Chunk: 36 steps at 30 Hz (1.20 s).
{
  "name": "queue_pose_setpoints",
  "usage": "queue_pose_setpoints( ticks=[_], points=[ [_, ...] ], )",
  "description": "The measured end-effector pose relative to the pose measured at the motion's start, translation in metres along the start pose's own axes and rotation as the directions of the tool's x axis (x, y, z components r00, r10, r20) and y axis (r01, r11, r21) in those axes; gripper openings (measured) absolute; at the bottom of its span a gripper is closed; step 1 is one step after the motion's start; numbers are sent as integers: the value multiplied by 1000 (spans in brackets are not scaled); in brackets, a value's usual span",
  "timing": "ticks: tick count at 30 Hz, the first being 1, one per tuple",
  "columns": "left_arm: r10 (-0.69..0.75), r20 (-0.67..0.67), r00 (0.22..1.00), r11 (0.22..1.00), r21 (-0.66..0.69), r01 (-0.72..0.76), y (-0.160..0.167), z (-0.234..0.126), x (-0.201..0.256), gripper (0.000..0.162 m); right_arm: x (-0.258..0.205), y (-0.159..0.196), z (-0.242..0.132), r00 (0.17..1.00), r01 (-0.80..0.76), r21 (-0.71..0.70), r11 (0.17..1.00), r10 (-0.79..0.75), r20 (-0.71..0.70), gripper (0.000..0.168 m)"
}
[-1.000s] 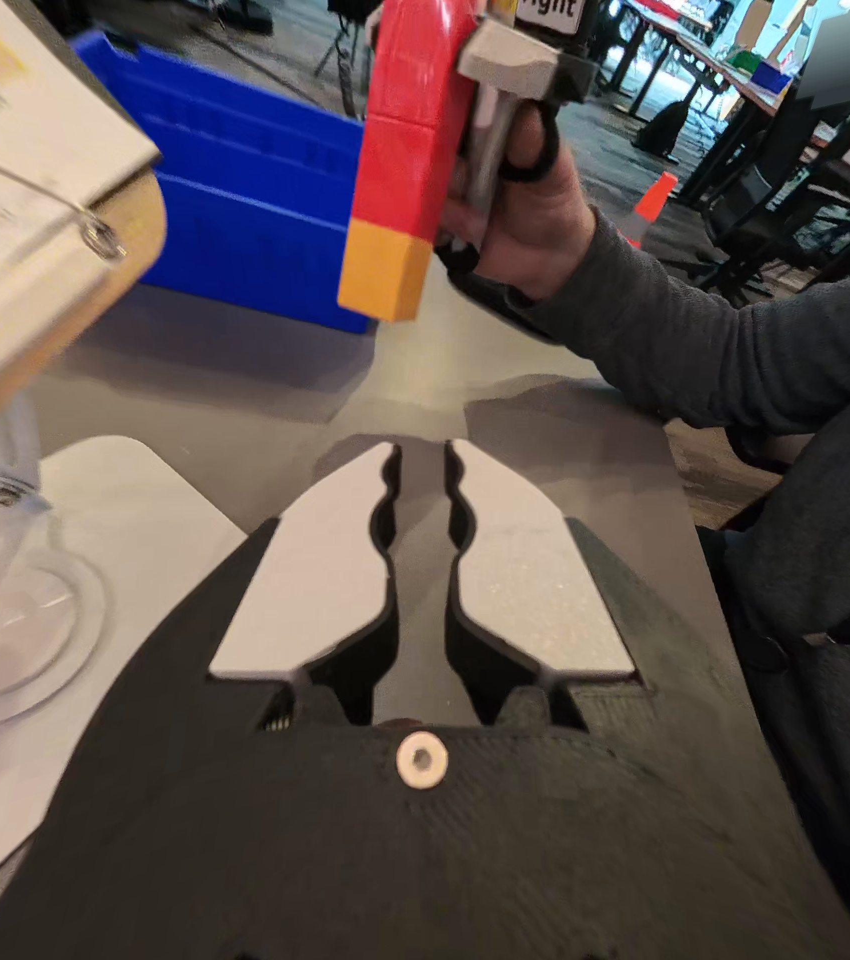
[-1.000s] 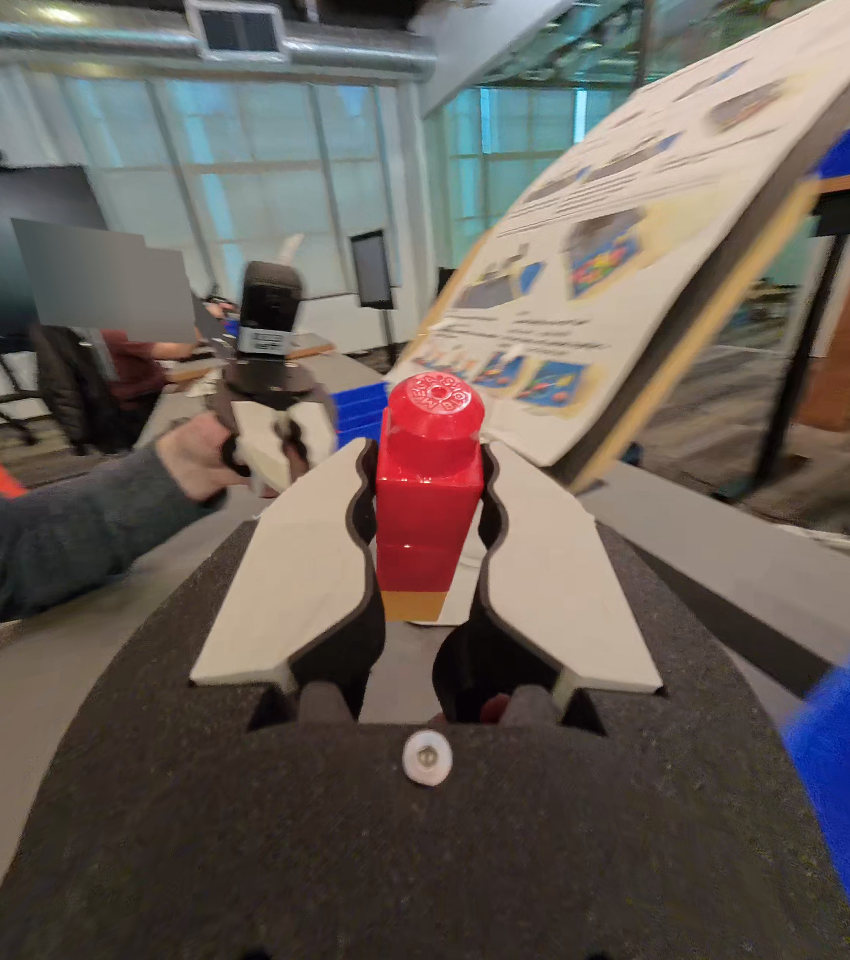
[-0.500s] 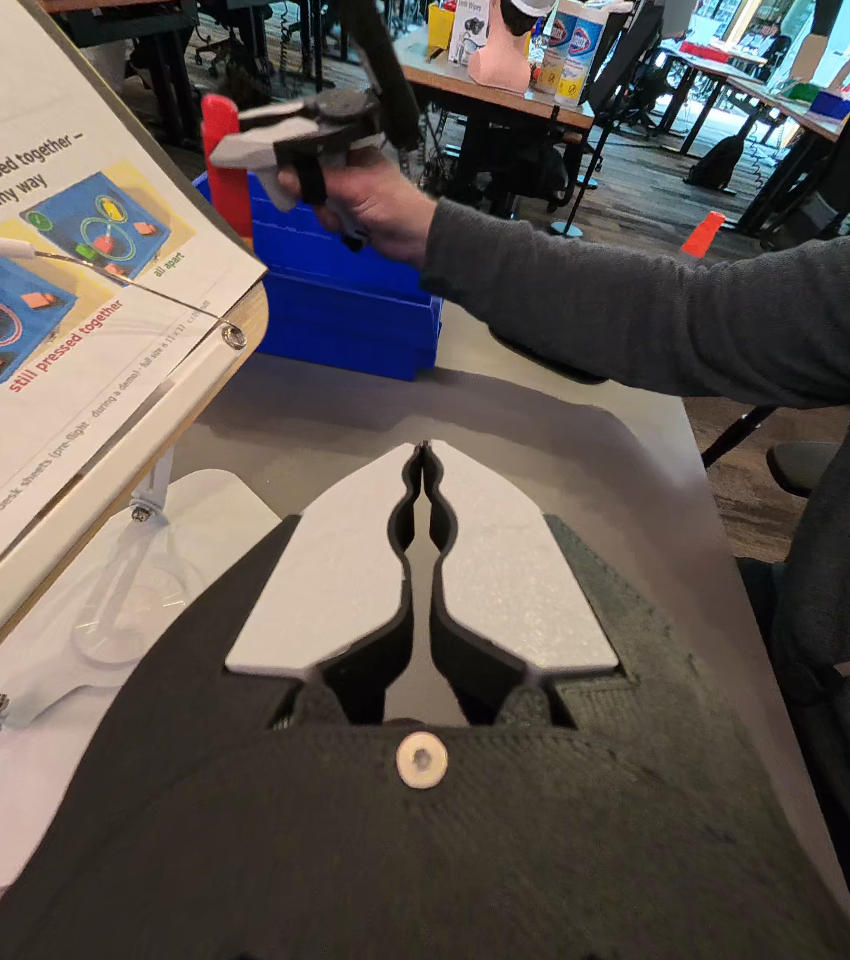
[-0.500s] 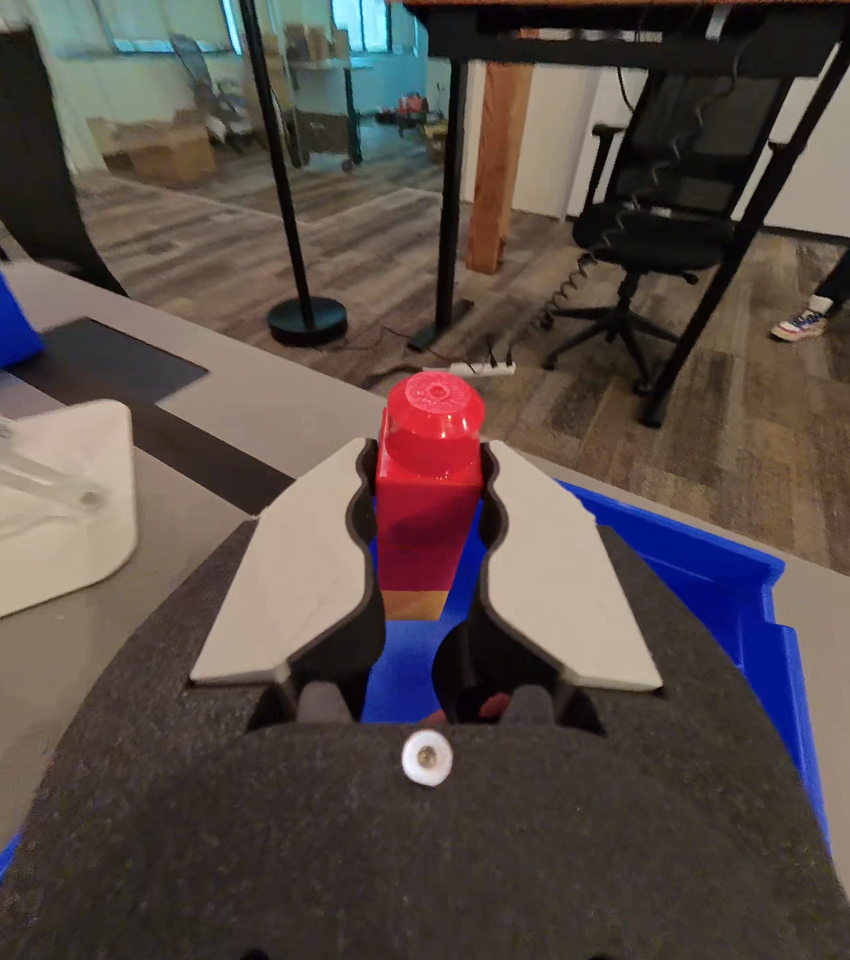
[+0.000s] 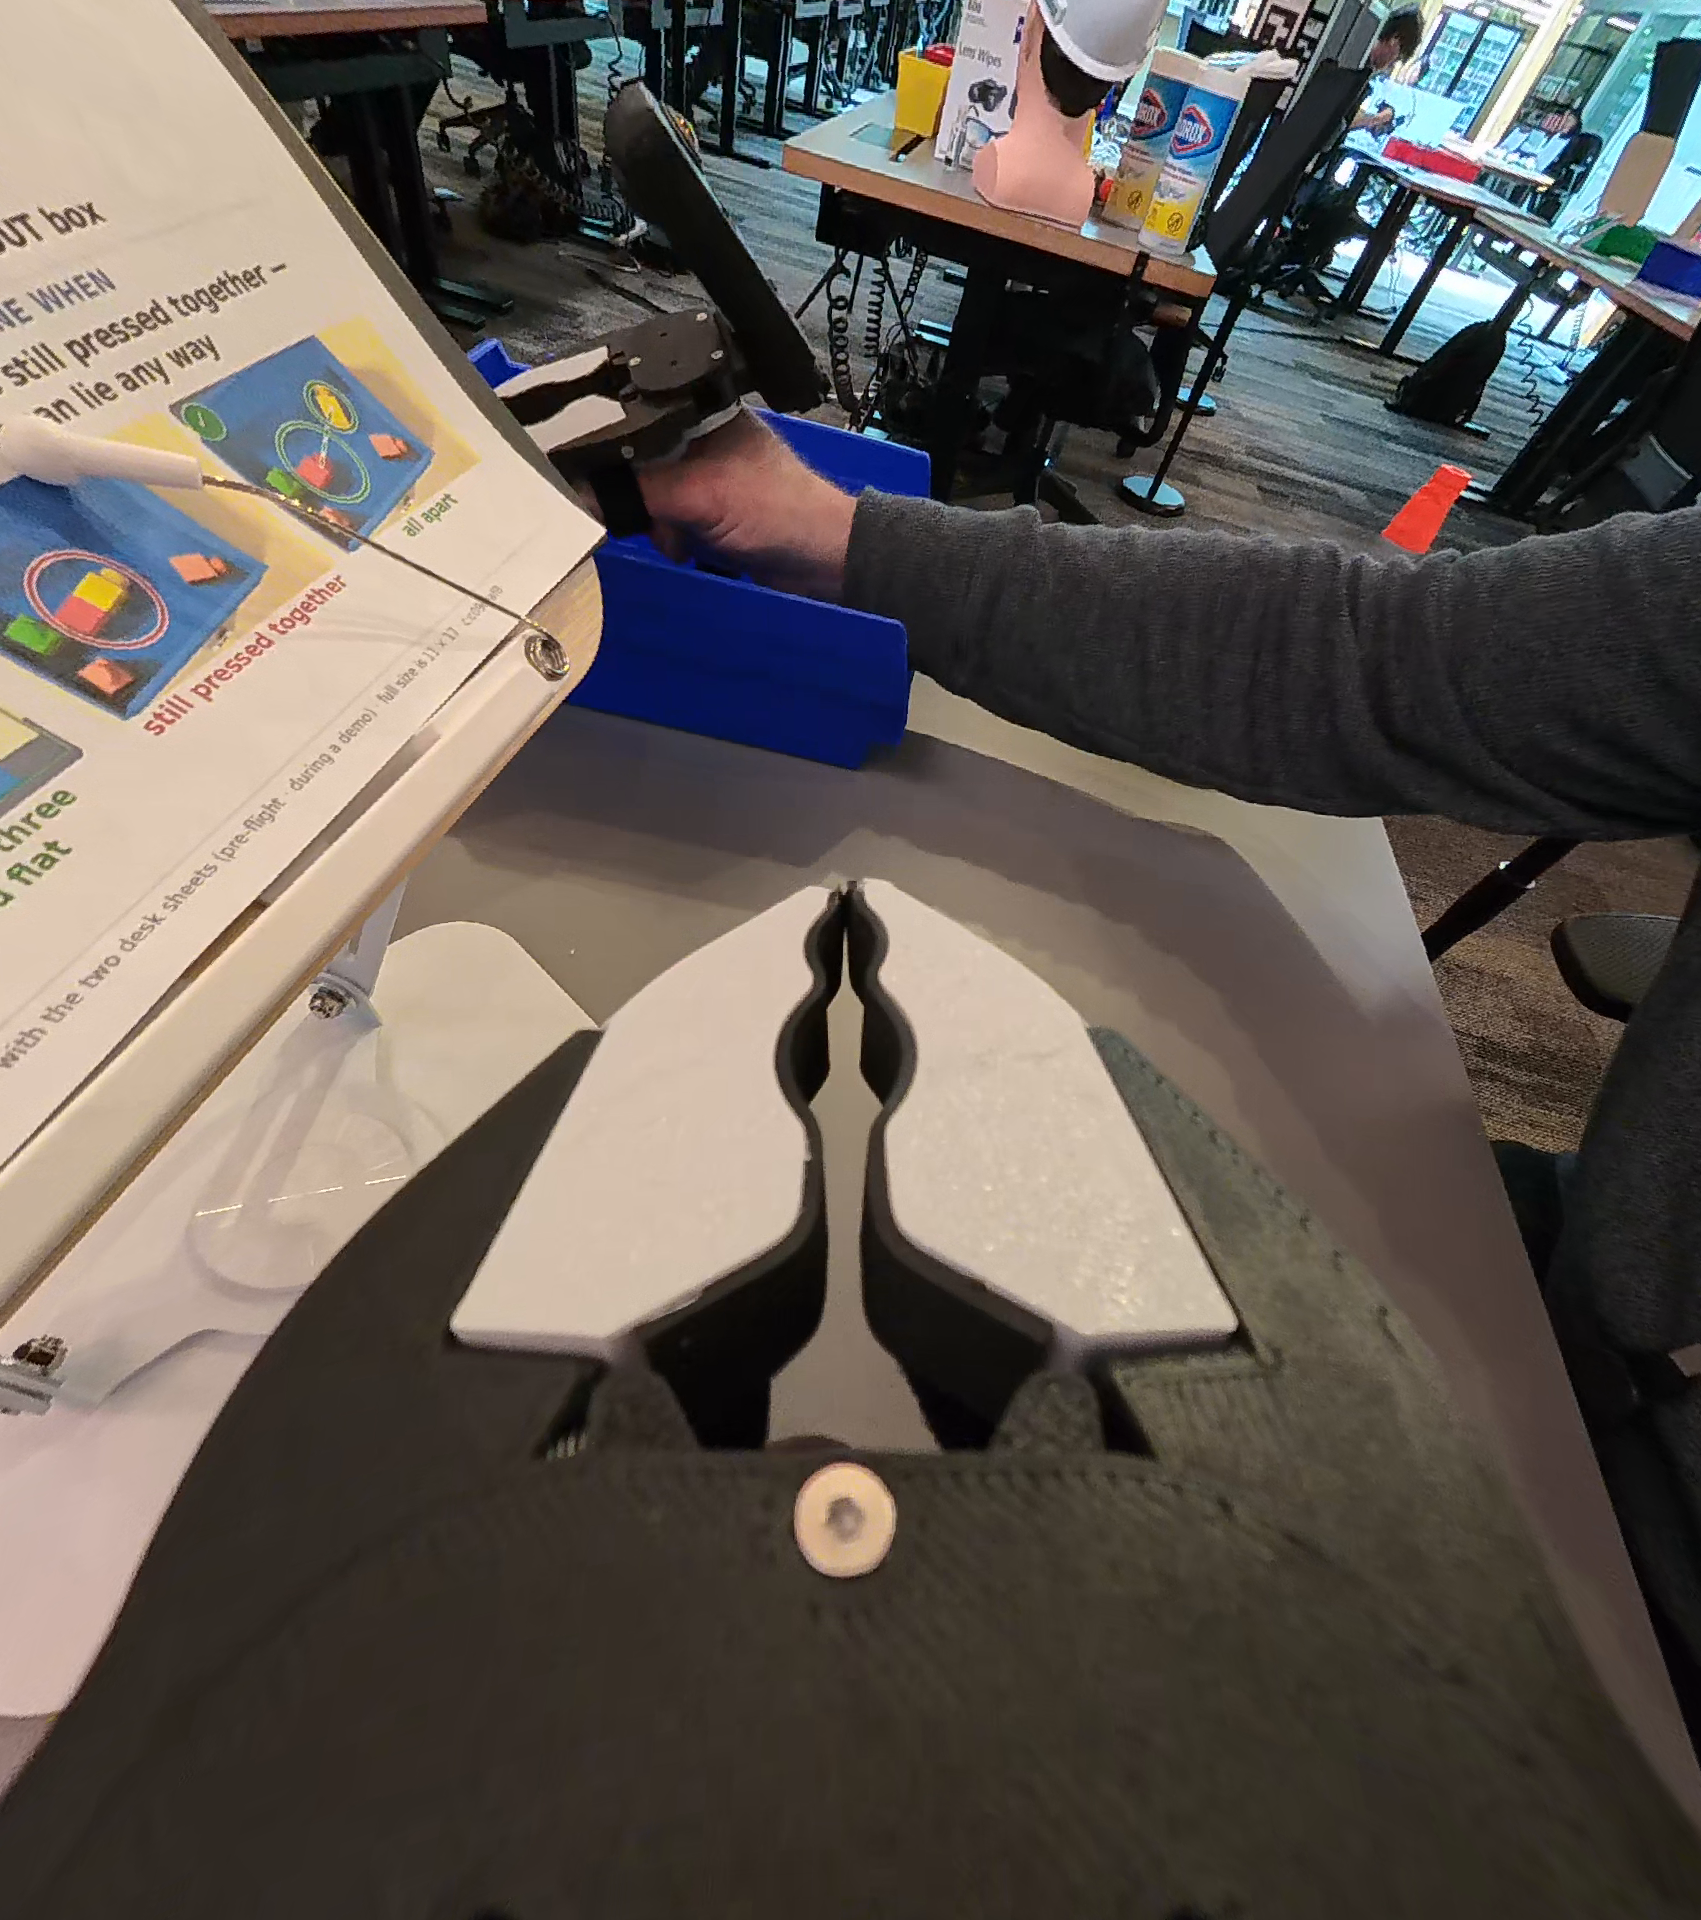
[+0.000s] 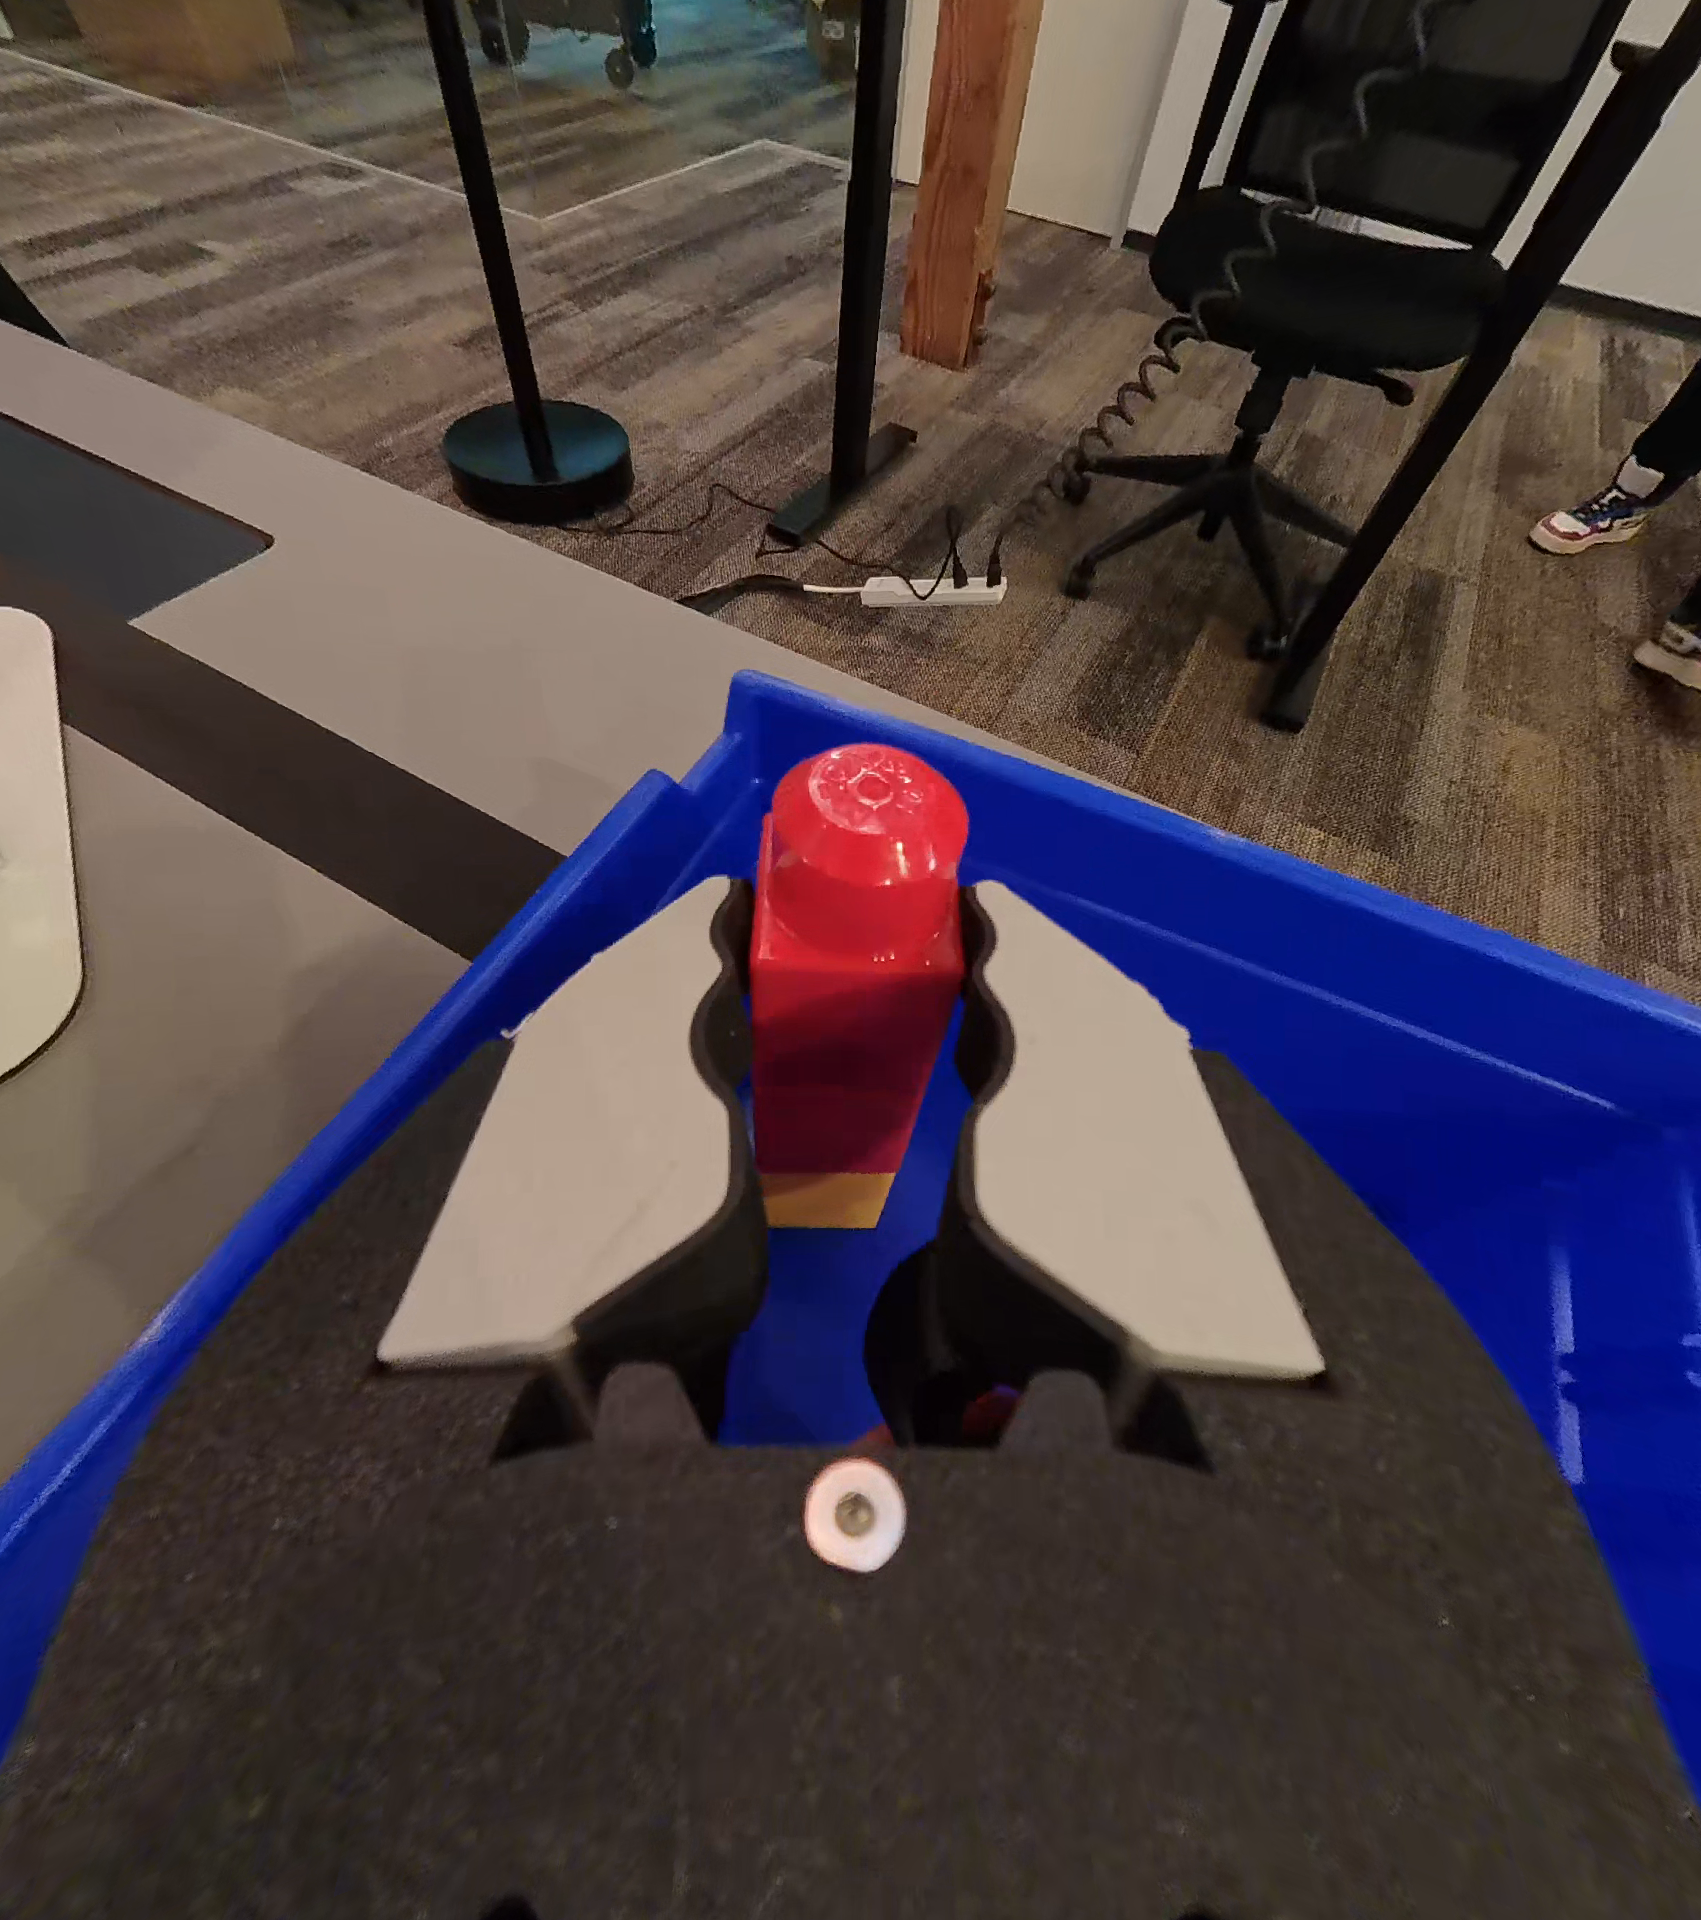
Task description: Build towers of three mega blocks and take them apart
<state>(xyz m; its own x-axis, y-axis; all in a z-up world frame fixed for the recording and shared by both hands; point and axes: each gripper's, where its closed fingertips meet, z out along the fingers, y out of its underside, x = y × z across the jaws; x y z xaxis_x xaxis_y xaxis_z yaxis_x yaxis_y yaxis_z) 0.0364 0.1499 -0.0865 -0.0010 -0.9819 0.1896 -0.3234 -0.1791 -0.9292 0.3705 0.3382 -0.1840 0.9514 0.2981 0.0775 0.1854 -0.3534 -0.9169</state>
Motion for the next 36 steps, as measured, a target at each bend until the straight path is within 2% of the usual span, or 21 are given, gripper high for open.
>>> queue_pose_setpoints(
  ticks=[8, 12, 16, 20, 24, 27, 31, 33, 36],
  points=[
    [3, -5, 1000, 1000, -4, -3, 0, 2, 2, 0, -1, -1, -8, 999, -38, 3, 999, 38, 22, 52],
    [11, 9, 1000, 1000, -8, -11, -1, -1, 1, 1, -1, -9, -22, 998, -58, 33, 998, 57, 16, 53],
    [39, 59, 997, 999, 9, -40, -10, -18, -2, 5, -8, -34, -61, 999, -34, 113, 993, 37, -19, 43],
    [81, 213, 974, 996, 25, -89, -23, -59, -17, 10, -31, -60, -112, 998, 35, 190, 981, -24, -57, 26],
    [104, 463, 880, 993, -8, -114, -25, -121, -47, 13, -93, -92, -163, 992, 117, 348, 930, -122, -7, 6],
    [70, 614, 786, 997, -22, -71, -16, -171, -70, 18, -157, -98, -176, 980, 130, 394, 910, -178, 88, 5],
    [35, 728, 685, 995, -92, 46, 23, -218, -106, 28, -242, -81, -157, 941, 91, 387, 917, -207, 269, 5],
    [13, 727, 686, 987, -118, 106, 46, -226, -119, 28, -278, -64, -137, 909, 61, 344, 937, -194, 369, 7],
    [18, 748, 663, 971, -170, 166, 79, -236, -137, 29, -312, -37, -112, 880, 61, 310, 949, -198, 431, 7]
  ],
)
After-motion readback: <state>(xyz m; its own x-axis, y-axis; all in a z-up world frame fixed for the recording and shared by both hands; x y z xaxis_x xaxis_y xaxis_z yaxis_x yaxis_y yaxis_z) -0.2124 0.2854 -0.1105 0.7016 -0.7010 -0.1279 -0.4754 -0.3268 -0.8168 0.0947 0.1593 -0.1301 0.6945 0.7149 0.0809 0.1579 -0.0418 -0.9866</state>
